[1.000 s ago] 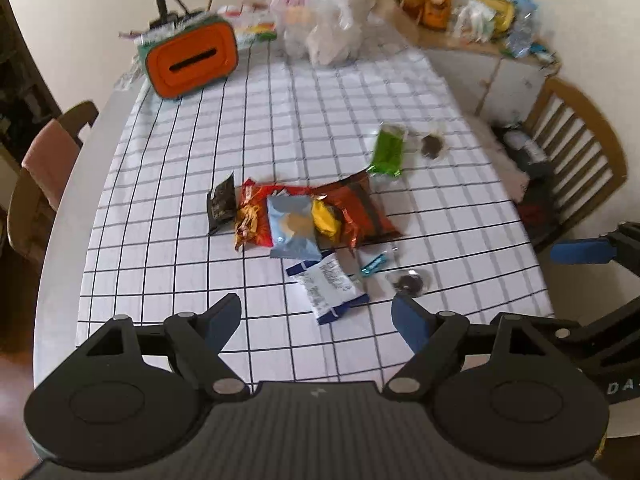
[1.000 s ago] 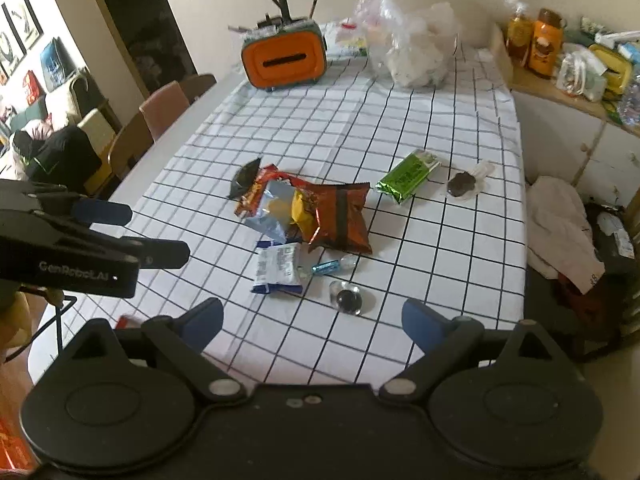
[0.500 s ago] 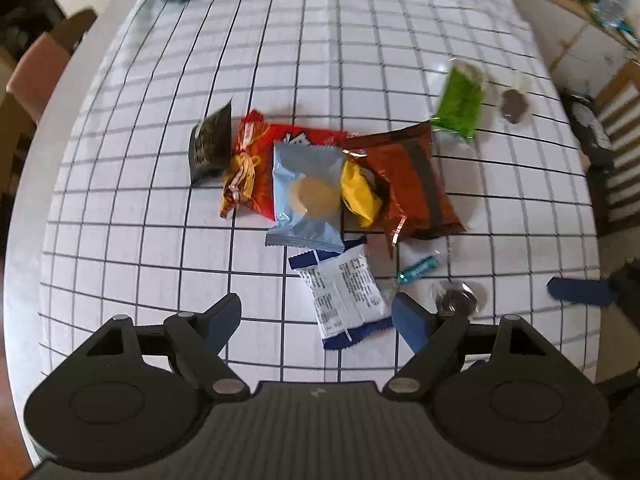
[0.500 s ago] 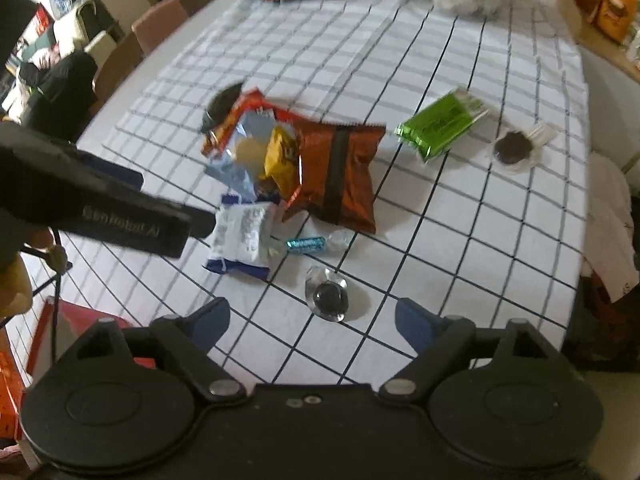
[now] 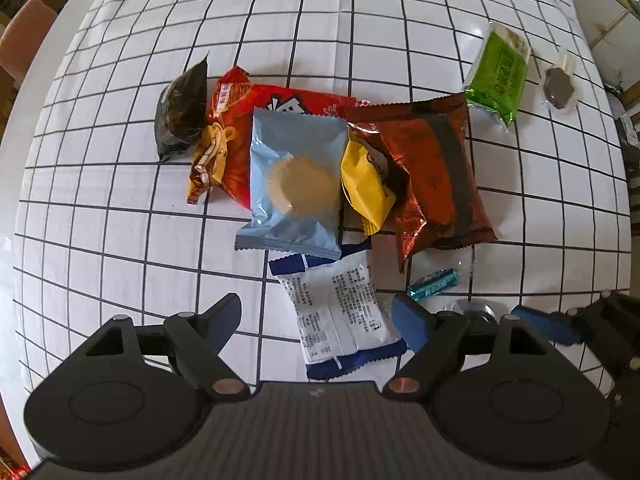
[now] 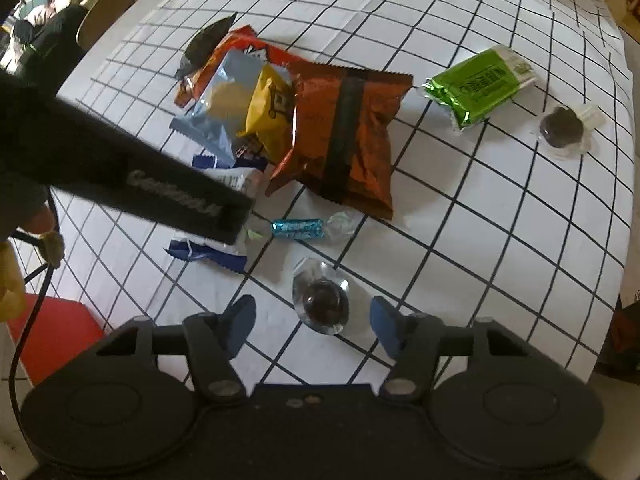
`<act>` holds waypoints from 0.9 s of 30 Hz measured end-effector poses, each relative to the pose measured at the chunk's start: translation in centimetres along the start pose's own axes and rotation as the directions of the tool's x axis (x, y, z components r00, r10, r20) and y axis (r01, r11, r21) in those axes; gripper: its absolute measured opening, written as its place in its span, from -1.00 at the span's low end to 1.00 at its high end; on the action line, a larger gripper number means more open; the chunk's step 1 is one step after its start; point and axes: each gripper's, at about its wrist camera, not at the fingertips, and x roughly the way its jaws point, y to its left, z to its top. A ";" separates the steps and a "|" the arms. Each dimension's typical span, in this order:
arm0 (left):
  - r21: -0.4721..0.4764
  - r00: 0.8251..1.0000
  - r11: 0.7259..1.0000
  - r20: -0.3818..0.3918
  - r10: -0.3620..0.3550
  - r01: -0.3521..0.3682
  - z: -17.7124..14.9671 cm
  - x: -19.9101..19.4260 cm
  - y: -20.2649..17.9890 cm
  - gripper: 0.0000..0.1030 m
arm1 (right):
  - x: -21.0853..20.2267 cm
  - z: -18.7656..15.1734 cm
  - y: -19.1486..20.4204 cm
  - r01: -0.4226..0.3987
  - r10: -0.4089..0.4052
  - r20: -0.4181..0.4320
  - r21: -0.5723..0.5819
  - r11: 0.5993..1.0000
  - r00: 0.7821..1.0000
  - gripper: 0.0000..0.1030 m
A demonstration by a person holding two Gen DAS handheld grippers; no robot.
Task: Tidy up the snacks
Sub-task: 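Grasp the white milk-candy packet with the left tool while the right tool grasps the round candy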
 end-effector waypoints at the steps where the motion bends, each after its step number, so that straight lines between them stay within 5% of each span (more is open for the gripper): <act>1: -0.005 1.000 1.000 0.000 0.003 -0.003 0.1 0.2 0.0 0.60 | 0.2 0.0 0.1 0.009 -0.009 -0.002 -0.005 1.000 1.000 0.08; 12: -0.040 1.000 0.999 -0.015 0.003 -0.003 0.8 1.9 0.4 0.57 | 1.2 -0.1 1.0 0.069 -0.069 0.003 -0.051 0.996 0.998 -0.22; 22: -0.053 0.999 0.998 -0.012 -0.047 0.047 0.7 2.4 0.9 -0.07 | 0.7 -0.9 1.3 0.069 -0.066 0.043 -0.059 0.996 0.997 -0.52; 27: -0.053 0.998 0.997 0.004 -0.060 0.060 0.5 2.2 1.0 -0.12 | 0.3 -1.1 0.5 0.046 -0.046 0.050 -0.009 0.999 0.998 -0.53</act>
